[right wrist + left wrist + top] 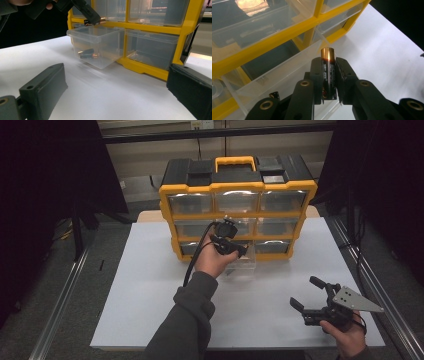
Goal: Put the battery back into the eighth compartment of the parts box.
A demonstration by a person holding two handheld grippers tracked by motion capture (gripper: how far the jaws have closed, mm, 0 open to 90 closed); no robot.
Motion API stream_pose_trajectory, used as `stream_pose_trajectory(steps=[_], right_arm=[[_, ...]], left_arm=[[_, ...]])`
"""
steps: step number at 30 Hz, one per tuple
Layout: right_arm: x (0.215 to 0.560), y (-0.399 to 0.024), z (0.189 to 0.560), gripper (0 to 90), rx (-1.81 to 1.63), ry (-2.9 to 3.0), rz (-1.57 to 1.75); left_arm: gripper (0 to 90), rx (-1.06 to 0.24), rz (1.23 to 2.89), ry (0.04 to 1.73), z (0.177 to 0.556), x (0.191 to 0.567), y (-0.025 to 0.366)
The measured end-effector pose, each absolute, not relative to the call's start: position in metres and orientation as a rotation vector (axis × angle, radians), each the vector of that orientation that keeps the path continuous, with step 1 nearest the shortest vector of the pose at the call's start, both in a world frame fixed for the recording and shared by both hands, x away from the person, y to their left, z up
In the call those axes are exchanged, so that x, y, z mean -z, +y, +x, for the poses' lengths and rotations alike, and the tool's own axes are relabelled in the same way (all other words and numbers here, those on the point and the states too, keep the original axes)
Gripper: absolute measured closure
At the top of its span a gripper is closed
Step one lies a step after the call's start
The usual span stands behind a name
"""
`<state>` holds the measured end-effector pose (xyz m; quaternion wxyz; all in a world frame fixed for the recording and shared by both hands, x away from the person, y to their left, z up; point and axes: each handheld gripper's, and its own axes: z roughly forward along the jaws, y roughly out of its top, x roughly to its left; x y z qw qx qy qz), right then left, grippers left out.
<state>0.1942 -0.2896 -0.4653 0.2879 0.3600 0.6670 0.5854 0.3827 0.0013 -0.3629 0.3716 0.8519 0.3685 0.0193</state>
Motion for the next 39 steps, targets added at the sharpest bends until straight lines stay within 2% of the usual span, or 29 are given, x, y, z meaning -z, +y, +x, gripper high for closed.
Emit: stream_pose_trajectory(steps=[39], right_arm=[[0.465, -0.291, 0.194, 2.0, -1.566, 1.788, 0.956]], left_arm=[[77.2, -0.056, 2.197, 0.978, 0.387, 0.38, -0.011]])
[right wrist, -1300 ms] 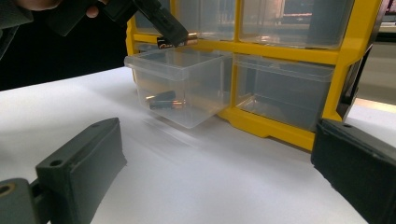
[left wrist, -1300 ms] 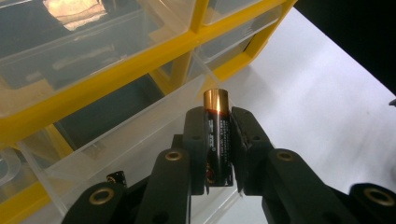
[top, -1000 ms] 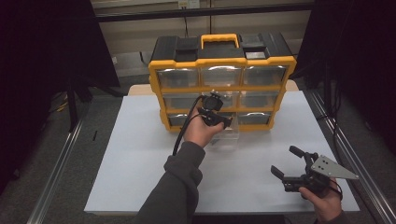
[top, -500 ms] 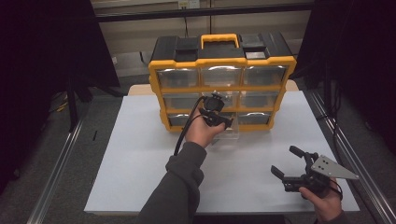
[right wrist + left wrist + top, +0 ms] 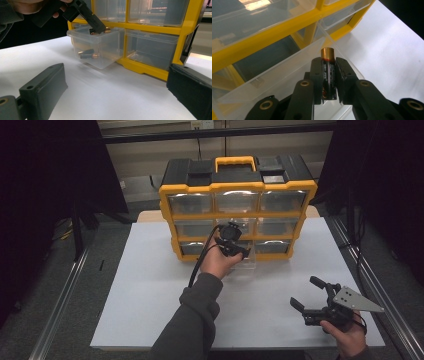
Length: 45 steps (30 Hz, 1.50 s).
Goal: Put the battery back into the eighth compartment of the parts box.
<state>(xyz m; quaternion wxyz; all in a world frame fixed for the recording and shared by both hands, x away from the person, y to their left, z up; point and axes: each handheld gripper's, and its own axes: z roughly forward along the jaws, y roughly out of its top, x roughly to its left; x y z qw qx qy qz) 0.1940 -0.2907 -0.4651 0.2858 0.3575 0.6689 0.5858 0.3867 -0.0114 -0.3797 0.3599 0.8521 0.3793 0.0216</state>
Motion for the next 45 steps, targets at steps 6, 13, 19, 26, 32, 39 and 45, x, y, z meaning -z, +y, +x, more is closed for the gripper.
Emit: stream_pose_trajectory(steps=[6, 13, 19, 26, 32, 39, 45], right_arm=[[0.465, -0.291, 0.194, 2.0, -1.567, 1.784, 0.954], [0.465, -0.291, 0.194, 2.0, -1.566, 1.783, 0.954], [0.465, -0.291, 0.194, 2.0, -1.572, 1.776, 0.958], [0.465, -0.291, 0.194, 2.1, -1.559, 1.789, 0.954], [0.465, -0.29, 0.195, 2.0, -1.56, 1.779, 0.961], [0.465, -0.289, 0.195, 2.0, -1.559, 1.779, 0.961], [0.466, -0.29, 0.195, 2.1, -1.56, 1.782, 0.961]], left_arm=[[77.1, -0.045, 2.202, 0.983, 0.387, 0.381, -0.013], [67.4, -0.051, 2.179, 0.964, 0.387, 0.383, -0.011], [57.4, -0.052, 2.163, 0.936, 0.384, 0.381, -0.006], [45.0, -0.06, 2.14, 0.875, 0.378, 0.377, 0.003], [36.3, -0.056, 2.11, 0.847, 0.373, 0.374, 0.011], [26.9, -0.076, 2.073, 0.812, 0.364, 0.371, 0.027], [18.9, -0.094, 2.011, 0.771, 0.356, 0.37, 0.047]])
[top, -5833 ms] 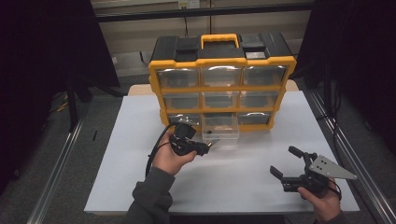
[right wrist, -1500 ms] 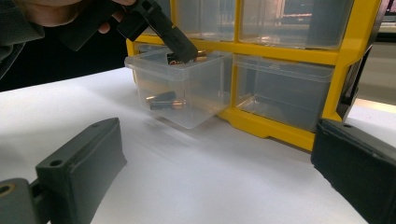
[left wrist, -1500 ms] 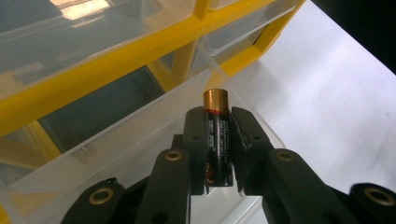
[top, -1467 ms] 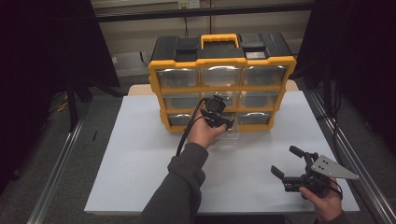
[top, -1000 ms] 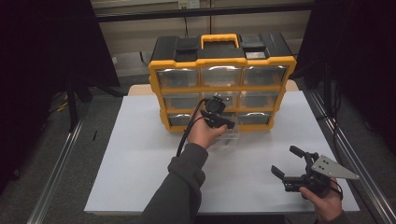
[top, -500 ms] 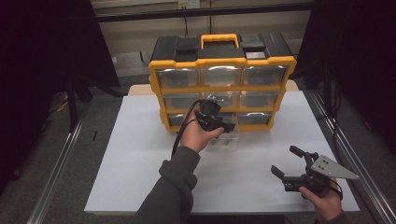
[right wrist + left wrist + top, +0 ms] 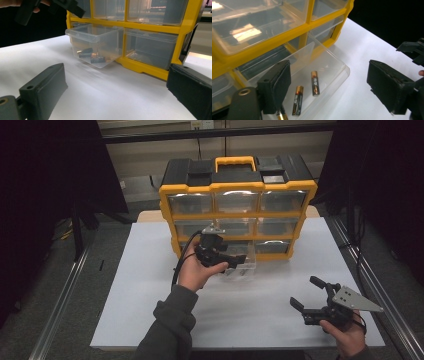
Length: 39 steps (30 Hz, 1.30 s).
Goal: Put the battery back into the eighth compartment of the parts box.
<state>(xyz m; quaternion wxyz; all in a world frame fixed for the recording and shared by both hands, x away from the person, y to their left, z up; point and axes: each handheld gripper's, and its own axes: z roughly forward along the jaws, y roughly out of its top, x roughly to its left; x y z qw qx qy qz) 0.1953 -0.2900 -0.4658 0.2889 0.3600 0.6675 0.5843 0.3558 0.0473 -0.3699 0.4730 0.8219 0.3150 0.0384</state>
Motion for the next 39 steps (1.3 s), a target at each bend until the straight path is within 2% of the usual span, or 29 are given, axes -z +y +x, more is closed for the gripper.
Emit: stream_pose_trajectory(steps=[13, 39], right_arm=[[0.465, -0.287, 0.195, 2.0, -1.542, 1.784, 0.955], [0.466, -0.286, 0.195, 2.1, -1.54, 1.786, 0.958]], left_arm=[[14.5, -0.159, 1.911, 0.762, 0.339, 0.383, 0.1], [9.3, -0.215, 1.828, 0.756, 0.32, 0.409, 0.161]])
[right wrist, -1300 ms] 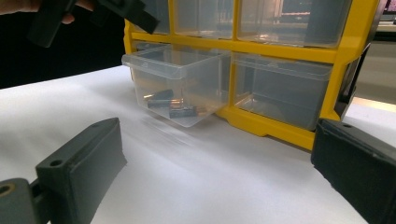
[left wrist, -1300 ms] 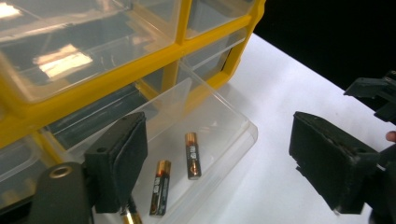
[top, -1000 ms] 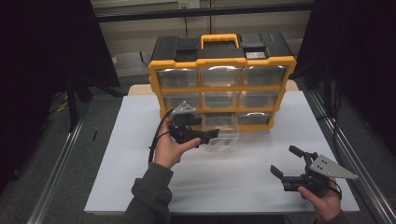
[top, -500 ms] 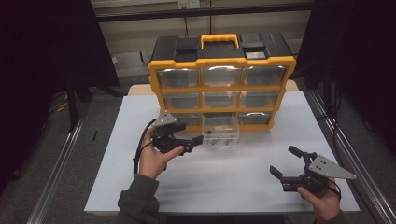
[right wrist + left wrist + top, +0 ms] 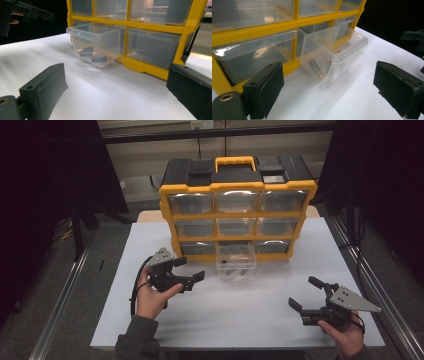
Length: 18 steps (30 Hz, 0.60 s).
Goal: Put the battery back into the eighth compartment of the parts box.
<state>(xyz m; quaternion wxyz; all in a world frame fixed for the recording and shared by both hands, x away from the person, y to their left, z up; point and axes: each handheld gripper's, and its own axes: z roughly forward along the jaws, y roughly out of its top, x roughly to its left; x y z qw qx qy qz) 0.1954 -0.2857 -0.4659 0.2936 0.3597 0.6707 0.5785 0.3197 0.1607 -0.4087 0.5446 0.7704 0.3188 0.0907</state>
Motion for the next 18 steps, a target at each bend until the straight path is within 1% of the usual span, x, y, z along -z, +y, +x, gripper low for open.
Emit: stream_pose_trajectory(steps=[5, 6, 7, 8, 9, 10, 11, 14, 15, 16, 18], right_arm=[[0.466, -0.287, 0.195, 2.0, -1.535, 1.794, 0.947], [0.466, -0.287, 0.195, 2.0, -1.534, 1.794, 0.947], [0.466, -0.287, 0.195, 2.0, -1.534, 1.794, 0.947], [0.466, -0.287, 0.195, 2.0, -1.535, 1.794, 0.947], [0.466, -0.286, 0.195, 2.0, -1.534, 1.792, 0.951], [0.466, -0.286, 0.195, 2.0, -1.534, 1.796, 0.947], [0.466, -0.286, 0.195, 2.0, -1.534, 1.796, 0.947], [0.466, -0.286, 0.195, 2.1, -1.535, 1.796, 0.945], [0.466, -0.286, 0.195, 2.1, -1.533, 1.797, 0.948], [0.466, -0.286, 0.195, 2.0, -1.533, 1.798, 0.95], [0.466, -0.286, 0.195, 2.1, -1.532, 1.797, 0.948]], left_arm=[[8.9, -0.242, 1.821, 0.769, 0.315, 0.415, 0.17], [8.8, -0.266, 1.815, 0.782, 0.314, 0.416, 0.172], [8.8, -0.241, 1.802, 0.773, 0.314, 0.417, 0.175], [8.8, -0.268, 1.809, 0.783, 0.313, 0.418, 0.177], [8.8, -0.249, 1.802, 0.77, 0.313, 0.419, 0.18], [8.7, -0.28, 1.806, 0.796, 0.311, 0.42, 0.181], [8.7, -0.263, 1.809, 0.779, 0.312, 0.421, 0.184], [8.7, -0.271, 1.805, 0.776, 0.309, 0.423, 0.19], [8.5, -0.296, 1.8, 0.801, 0.308, 0.424, 0.191], [7.8, -0.271, 1.796, 0.786, 0.308, 0.425, 0.194], [7.7, -0.307, 1.786, 0.815, 0.305, 0.427, 0.199]])
